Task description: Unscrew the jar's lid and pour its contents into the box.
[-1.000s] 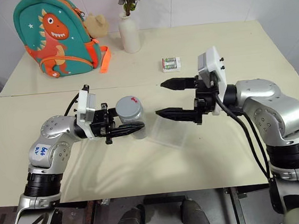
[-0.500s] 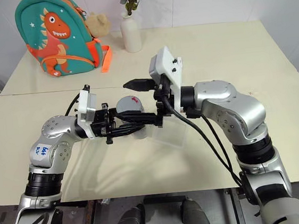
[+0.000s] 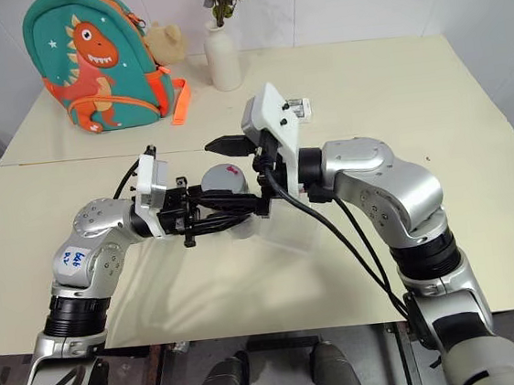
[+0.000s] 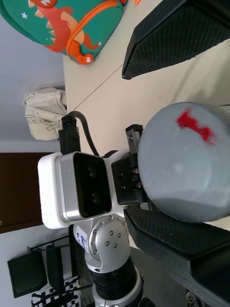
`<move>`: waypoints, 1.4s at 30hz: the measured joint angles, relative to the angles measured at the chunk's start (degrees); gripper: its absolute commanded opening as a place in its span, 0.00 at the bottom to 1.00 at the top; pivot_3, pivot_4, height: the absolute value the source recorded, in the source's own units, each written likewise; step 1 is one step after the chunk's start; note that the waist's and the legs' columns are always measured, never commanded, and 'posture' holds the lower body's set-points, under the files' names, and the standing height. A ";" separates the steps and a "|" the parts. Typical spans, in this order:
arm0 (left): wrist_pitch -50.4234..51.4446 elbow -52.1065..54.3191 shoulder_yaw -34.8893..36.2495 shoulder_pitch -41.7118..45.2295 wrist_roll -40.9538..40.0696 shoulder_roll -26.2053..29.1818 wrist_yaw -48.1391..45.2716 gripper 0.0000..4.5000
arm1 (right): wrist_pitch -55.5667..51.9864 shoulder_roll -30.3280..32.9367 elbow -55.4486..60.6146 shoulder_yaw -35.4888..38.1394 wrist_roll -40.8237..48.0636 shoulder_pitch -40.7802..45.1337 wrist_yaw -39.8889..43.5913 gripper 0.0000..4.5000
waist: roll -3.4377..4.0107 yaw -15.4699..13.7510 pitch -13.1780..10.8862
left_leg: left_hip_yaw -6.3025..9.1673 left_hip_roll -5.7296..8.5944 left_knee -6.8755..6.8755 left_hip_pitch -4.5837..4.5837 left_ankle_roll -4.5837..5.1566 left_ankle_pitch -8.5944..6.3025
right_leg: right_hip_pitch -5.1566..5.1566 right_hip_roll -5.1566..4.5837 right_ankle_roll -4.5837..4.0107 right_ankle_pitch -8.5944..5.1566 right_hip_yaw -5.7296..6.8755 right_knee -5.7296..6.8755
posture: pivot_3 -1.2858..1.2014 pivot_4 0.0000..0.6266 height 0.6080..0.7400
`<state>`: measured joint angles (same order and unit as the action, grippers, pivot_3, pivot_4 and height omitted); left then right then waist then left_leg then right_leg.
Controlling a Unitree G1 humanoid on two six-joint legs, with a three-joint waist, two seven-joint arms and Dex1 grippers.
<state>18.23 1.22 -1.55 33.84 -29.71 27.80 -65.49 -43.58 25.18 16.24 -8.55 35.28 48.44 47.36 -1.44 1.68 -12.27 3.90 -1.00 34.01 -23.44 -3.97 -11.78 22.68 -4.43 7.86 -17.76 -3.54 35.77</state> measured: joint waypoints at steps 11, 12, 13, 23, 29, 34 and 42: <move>0.43 -1.43 0.22 -0.01 0.07 0.10 0.09 0.44 | 1.00 6.58 -1.56 5.59 1.51 -1.88 3.06 0.99 | 0.00 -0.09 0.00 | 0.00 0.01 0.01 -0.02 0.00 0.00 | 0.00 0.00 0.01 0.01 0.00 -0.03 | 0.52 0.24 1.00; 0.39 -1.40 0.27 0.00 0.06 0.10 -0.27 0.44 | 0.99 7.45 -2.10 6.61 1.40 -2.02 3.11 0.99 | 0.00 -0.10 0.00 | 0.00 0.01 0.01 -0.02 0.00 0.00 | -0.01 0.00 0.01 0.01 0.00 -0.04 | 0.52 0.24 1.00; 0.37 -1.40 0.34 -0.01 0.06 0.11 -0.46 0.44 | 0.98 8.25 -2.31 7.36 1.41 -2.32 3.29 0.99 | 0.00 -0.11 0.00 | 0.00 0.01 0.01 -0.02 0.00 0.00 | -0.01 0.00 0.01 0.00 0.00 -0.03 | 0.52 0.24 1.00; 0.30 -1.42 0.48 0.00 0.07 0.14 -0.71 0.44 | -1.03 10.20 -1.04 9.02 6.44 -4.10 7.11 0.99 | 0.00 0.00 0.00 | 0.00 0.00 0.00 -0.01 0.01 0.00 | -0.01 0.00 0.01 0.00 -0.01 -0.03 | 0.52 0.24 1.00; 0.30 -1.43 0.49 0.00 0.07 0.24 -0.87 0.44 | -1.58 6.78 -0.20 8.10 7.92 -2.39 4.82 0.99 | 0.00 0.12 0.00 | 0.00 0.00 0.00 0.01 0.01 0.00 | 0.00 0.00 0.01 0.00 -0.01 -0.01 | 0.52 0.24 1.00; 0.35 -1.43 0.47 0.00 0.07 0.21 -0.88 0.44 | -1.22 2.39 0.65 2.57 4.95 -1.43 1.74 0.99 | 0.00 -0.04 0.00 | 0.00 0.00 0.00 -0.03 0.00 0.00 | 0.00 0.00 0.01 0.00 0.00 -0.03 | 0.52 0.24 1.00; 0.47 -1.41 0.46 0.00 0.07 0.08 -0.81 0.44 | 1.10 -0.50 -0.48 -0.68 0.37 -1.31 1.04 0.99 | 0.00 -0.05 0.00 | 0.00 0.00 0.00 -0.02 0.00 0.00 | 0.01 0.00 0.01 0.00 0.00 -0.02 | 0.52 0.24 1.00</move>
<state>18.70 -0.20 -1.09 33.84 -29.64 27.89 -66.31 -42.48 24.68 15.76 -9.23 35.65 47.13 48.40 -1.44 1.63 -12.27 3.90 -1.00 34.01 -23.46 -3.96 -11.78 22.68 -4.43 7.86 -17.76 -3.54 35.75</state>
